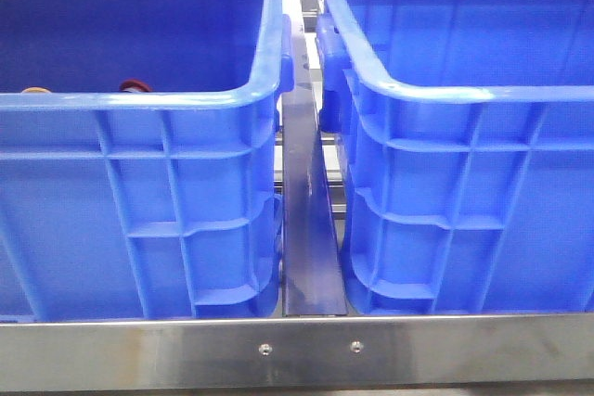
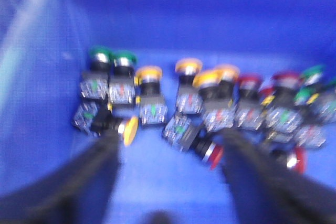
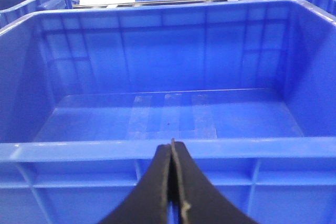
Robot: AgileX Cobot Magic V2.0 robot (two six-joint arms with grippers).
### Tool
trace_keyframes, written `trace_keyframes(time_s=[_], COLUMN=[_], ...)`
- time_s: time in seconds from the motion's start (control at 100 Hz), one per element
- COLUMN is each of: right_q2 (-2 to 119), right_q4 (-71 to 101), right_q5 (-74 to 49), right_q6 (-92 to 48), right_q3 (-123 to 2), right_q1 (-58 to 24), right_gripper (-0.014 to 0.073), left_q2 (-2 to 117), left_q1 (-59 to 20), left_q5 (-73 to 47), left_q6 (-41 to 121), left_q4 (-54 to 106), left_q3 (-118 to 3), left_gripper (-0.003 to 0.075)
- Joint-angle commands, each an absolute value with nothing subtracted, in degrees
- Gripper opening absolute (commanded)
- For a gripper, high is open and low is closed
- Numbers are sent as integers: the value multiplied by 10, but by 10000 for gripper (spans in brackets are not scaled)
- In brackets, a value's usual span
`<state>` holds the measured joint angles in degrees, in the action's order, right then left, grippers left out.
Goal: Pick red and yellow buttons and place in box
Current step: 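Grasp the yellow push button with the left gripper and lift it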
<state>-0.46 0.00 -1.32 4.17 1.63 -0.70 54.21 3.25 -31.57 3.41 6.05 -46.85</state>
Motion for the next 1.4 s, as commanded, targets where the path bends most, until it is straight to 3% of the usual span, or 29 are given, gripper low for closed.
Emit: trace_keyframes(time_s=[0.0,0.55,1.13,1.24,1.39], right_q2=[-17,-17,-17,-17,-17], right_q4=[0,0,0,0,0], right_q5=[32,32,32,32,32], right_q6=[37,37,37,37,37], right_q3=[19,19,19,19,19], right_q1=[-5,-5,-5,-5,-5], right_gripper=[-58,-58,-58,-58,-58], left_q2=[587,881,987,987,987], left_q1=[14,-24,-24,-24,-24], left_q5=[-297,-449,-448,-441,-433], left_q6=[43,43,35,35,35], left_q4=[85,148,163,163,163], left_q3=[-515,-712,-761,-761,-761], left_gripper=[501,500,489,407,209])
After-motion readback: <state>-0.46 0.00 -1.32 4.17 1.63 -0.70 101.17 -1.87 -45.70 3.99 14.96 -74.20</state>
